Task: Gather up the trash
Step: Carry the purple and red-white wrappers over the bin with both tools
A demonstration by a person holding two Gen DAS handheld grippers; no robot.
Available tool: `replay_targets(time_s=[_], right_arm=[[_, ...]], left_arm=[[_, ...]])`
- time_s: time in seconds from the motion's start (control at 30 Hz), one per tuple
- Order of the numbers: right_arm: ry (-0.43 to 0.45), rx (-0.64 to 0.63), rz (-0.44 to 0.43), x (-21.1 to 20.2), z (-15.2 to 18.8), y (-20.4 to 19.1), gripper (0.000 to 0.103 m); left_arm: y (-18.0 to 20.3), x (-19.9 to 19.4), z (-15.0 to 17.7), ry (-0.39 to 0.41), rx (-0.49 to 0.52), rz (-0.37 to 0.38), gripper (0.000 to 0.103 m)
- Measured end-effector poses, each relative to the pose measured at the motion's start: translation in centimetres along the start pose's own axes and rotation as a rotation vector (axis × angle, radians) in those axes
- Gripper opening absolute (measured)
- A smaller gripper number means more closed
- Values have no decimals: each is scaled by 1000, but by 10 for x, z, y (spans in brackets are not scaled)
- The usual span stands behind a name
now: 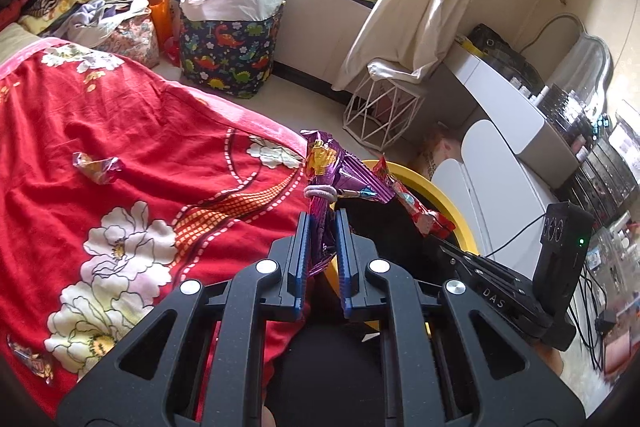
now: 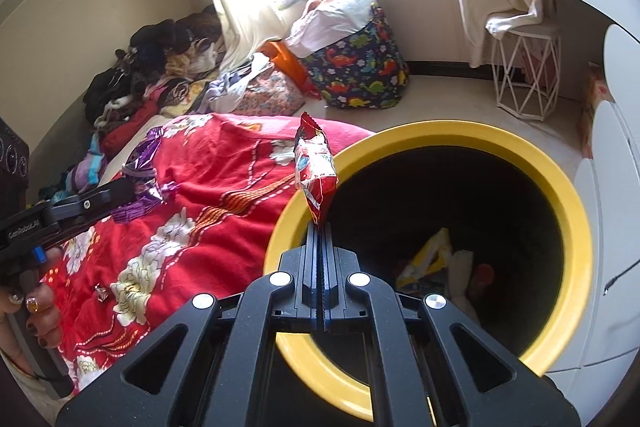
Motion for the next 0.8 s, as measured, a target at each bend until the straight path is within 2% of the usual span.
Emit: replay_targets(time_s=[0.8], right_arm=[[45, 35, 117, -29, 4, 41, 2]], left_arm=[[47, 26, 20, -54, 102, 48, 8]])
Point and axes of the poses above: each gripper's, at about its wrist camera, not at the fingertips, and x roughly the way its jaws point, y to its right, z to its underside, the point moved 6 cm from there along x, roughly the way its jaws point, and after that the axes turned 11 degrees about -x, right-handed, at the moved point
